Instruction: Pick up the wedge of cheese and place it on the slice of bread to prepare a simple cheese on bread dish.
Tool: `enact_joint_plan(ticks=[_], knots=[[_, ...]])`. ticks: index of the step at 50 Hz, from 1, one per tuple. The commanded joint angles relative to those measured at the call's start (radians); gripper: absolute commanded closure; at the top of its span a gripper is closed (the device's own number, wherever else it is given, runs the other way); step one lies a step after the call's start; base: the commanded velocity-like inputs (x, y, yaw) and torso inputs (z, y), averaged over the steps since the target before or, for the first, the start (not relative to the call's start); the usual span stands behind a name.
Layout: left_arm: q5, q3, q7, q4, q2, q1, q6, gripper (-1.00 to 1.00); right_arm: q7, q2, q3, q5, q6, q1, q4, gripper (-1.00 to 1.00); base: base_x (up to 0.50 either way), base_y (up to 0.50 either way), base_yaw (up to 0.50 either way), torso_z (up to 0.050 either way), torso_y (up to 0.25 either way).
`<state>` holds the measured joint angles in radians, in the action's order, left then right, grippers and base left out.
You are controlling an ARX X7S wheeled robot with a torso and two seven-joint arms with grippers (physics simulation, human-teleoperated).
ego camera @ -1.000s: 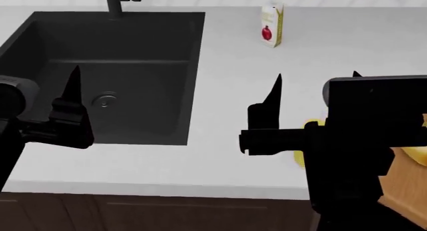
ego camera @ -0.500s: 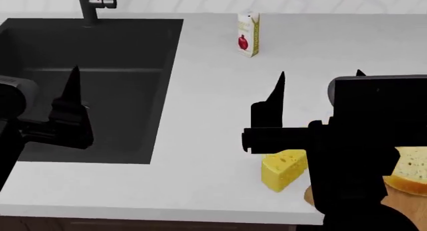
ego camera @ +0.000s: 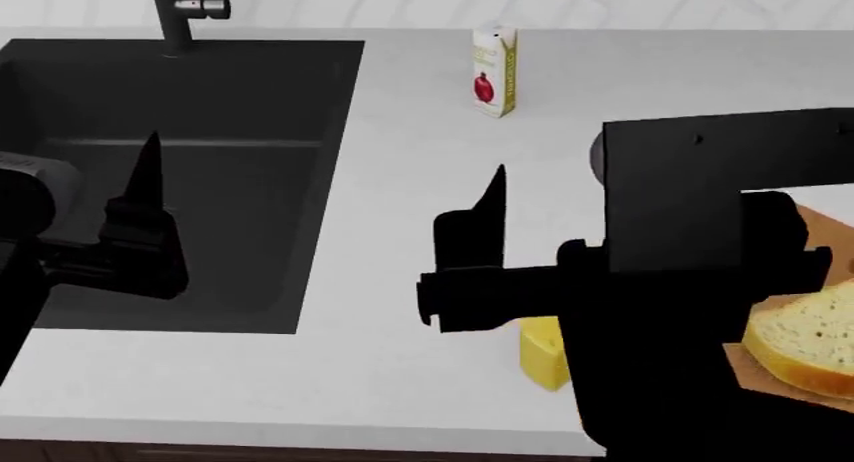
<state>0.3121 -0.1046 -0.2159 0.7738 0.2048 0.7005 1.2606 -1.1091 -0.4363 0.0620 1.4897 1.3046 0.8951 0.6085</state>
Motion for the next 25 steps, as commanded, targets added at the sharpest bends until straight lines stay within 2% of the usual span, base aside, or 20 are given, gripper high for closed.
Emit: enact_joint_plan(ticks=[1,7,14,18,25], knots=[[0.003,-0.003,-0.007,0.002,0.005,-0.001,-0.007,-1.0,-0.456,-0.24,0.352,0.7,-0.284,0.253,-0.112,-1.0,0.0,0.0,0.0,0.0,0.0],[0.006,-0.004,-0.009,0.002,0.007,-0.003,-0.011,-1.0,-0.455,-0.295,0.52,0.811,-0.44,0.385,-0.148,-1.0,0.0,0.0,0.0,0.0,0.0],[0.009,-0.005,-0.013,0.003,0.009,-0.002,-0.01,-1.0,-0.453,-0.365,0.637,0.977,-0.605,0.43,-0.146,-1.0,0.0,0.0,0.0,0.0,0.0],[0.009,-0.007,-0.015,-0.002,0.011,-0.004,-0.014,-1.0,-0.458,-0.419,0.779,1.012,-0.685,0.528,-0.172,-1.0,0.0,0.0,0.0,0.0,0.0],[0.013,-0.006,-0.019,0.0,0.012,-0.005,-0.013,-1.0,-0.445,-0.405,0.902,1.025,-0.703,0.614,-0.204,-1.0,0.0,0.0,0.0,0.0,0.0]])
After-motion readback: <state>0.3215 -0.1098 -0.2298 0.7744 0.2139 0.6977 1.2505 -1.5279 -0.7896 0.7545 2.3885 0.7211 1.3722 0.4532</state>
